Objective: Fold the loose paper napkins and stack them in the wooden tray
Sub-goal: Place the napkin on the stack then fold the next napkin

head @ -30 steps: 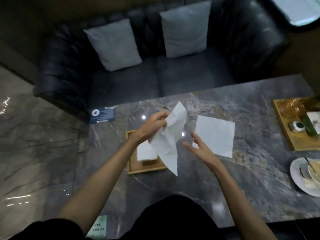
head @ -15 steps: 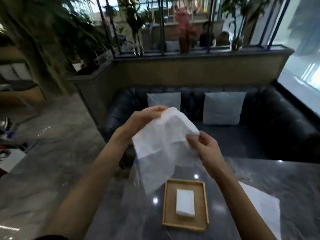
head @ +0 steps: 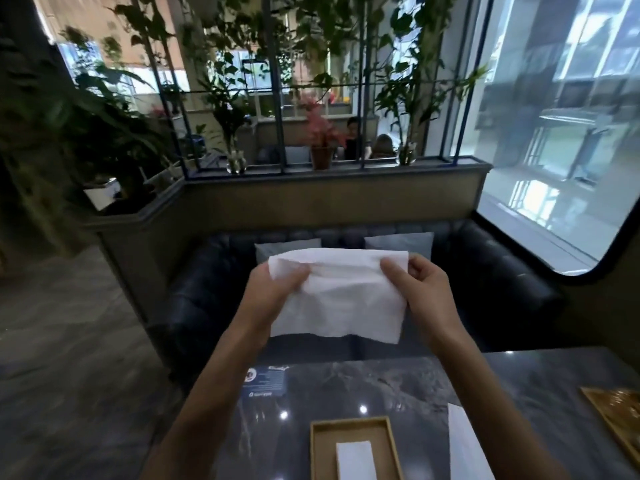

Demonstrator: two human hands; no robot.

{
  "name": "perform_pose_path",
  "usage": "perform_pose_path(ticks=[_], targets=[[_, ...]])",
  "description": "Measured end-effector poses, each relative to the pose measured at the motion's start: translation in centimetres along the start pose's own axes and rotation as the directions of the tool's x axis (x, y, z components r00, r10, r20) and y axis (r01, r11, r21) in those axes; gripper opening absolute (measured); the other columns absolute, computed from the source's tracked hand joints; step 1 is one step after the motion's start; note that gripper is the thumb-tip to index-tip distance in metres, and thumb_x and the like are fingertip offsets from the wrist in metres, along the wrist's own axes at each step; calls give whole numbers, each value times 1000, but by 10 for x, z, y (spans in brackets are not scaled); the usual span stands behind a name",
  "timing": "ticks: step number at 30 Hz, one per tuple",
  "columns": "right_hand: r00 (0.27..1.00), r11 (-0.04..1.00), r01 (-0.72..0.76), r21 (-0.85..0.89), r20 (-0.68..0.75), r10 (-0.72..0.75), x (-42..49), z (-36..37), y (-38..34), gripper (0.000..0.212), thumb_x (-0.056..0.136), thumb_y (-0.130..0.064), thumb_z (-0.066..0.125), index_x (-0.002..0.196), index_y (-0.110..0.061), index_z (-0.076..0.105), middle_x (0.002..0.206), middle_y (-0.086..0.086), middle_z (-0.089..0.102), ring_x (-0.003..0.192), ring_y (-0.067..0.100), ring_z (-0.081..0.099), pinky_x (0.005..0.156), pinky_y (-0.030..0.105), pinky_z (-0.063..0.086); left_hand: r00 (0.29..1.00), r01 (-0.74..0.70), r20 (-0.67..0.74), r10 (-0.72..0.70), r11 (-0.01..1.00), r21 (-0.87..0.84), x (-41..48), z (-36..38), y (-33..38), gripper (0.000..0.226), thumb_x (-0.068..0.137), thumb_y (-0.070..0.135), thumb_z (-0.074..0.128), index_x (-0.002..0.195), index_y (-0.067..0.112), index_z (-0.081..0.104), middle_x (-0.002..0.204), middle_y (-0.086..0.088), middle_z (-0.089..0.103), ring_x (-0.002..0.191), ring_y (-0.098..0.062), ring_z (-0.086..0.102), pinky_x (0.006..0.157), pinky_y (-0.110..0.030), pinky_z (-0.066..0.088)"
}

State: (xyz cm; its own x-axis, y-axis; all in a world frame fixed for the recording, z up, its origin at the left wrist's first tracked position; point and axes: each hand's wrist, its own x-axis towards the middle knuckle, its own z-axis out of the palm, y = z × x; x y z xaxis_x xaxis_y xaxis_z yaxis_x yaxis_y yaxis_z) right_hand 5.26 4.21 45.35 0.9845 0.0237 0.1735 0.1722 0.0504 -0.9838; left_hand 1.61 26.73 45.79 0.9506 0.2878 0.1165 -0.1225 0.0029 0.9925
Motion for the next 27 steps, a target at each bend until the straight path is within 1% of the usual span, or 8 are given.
perform_pose_path(ticks=[3,6,9,11,14,19,22,27], targets=[[1000,1000,12,-7,-12,-12,11,-20,-14,38,89,-29,74,124,-19,63,103,7,77,90,22,76,78,39,62,995,-96,-6,96,992,81,5,15,18,25,89,17,72,112,10,69,102,-6,76,91,-22,73,67,-25,58],[996,994,84,-73,-20,-85,20,-40,-28,48,89,-30,73,133,-34,55,102,9,76,92,27,75,82,48,61,986,-149,-57,156,982,118,5,29,28,43,88,19,73,124,12,52,113,-5,68,93,-14,69,64,-16,57],[986,983,163,-87,-27,-166,26,-53,-41,51,91,-27,71,137,-37,51,100,6,76,93,25,75,86,50,60,967,-231,-83,240,967,111,5,39,33,59,88,20,74,135,29,38,111,-3,65,96,-11,67,67,-14,57],[984,981,179,-72,23,-178,28,-59,-50,59,93,-23,68,145,-37,44,98,5,76,93,20,75,86,44,61,946,-295,-91,311,943,155,6,41,37,55,88,23,74,132,35,43,115,-3,66,99,-13,68,74,-18,57],[969,976,199,-86,167,-183,28,-67,-63,75,91,-17,70,151,-44,33,104,17,75,97,22,74,90,35,58,923,-338,-112,368,915,221,7,42,47,28,88,22,72,114,24,63,110,0,71,99,-12,70,80,-29,59],[951,940,286,-184,172,-256,38,-69,-69,37,86,-16,75,123,-22,68,103,25,72,86,15,69,81,26,56,946,-283,-125,300,949,138,6,37,58,11,88,18,72,99,19,69,95,4,74,87,-7,71,73,-28,60],[949,938,289,-192,184,-255,46,-66,-68,25,87,-15,75,111,-12,73,105,18,75,83,7,68,72,16,55,944,-277,-146,297,950,146,5,35,61,12,88,16,73,100,17,70,93,5,74,85,-5,71,72,-25,60],[936,888,349,-301,159,-314,54,-64,-67,11,86,-17,76,97,-17,76,97,0,76,78,-1,67,69,10,52,926,-300,-154,344,921,248,7,33,65,9,86,16,74,93,19,70,92,5,73,81,1,68,64,-13,53]])
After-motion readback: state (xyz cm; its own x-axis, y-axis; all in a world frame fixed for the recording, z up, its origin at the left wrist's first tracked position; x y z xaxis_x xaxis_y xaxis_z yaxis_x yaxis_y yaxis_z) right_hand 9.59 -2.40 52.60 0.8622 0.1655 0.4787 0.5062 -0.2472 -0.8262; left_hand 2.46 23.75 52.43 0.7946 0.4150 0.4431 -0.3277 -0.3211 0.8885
